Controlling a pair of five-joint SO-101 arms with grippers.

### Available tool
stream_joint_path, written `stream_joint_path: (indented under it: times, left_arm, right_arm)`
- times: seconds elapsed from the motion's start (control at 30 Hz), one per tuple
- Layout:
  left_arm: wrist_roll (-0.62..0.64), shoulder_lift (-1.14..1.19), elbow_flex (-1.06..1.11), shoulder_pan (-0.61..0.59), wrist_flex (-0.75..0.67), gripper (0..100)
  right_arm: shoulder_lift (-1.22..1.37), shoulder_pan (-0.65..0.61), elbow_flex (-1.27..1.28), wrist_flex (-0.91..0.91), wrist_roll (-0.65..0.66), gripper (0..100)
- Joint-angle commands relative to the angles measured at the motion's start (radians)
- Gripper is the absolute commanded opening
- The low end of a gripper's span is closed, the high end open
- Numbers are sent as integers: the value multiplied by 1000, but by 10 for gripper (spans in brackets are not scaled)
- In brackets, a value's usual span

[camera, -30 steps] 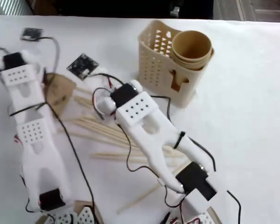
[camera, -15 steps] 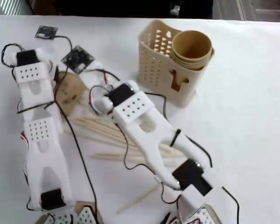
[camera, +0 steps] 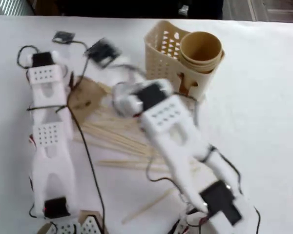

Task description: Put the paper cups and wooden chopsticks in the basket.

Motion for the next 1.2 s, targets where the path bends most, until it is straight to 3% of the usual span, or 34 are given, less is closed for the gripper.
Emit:
stream_joint_path:
  times: [0.0,0.4,0.63,0.9,1.17]
  left_arm:
    - [-8,-48,2,54,8,23]
    - [-9,-371,416,229,6,23]
    - [-9,-575,603,182,3,23]
    - [-11,-611,657,87,-9,24]
    - [-6,-550,640,64,-21,24]
  right_arm:
    - [-151,114,-40,12,8,241]
    - [-251,245,37,12,8,241]
    - [-252,229,92,12,-2,241]
    - [-242,21,210,-74,-12,241]
    - [-240,-122,434,-378,-212,241]
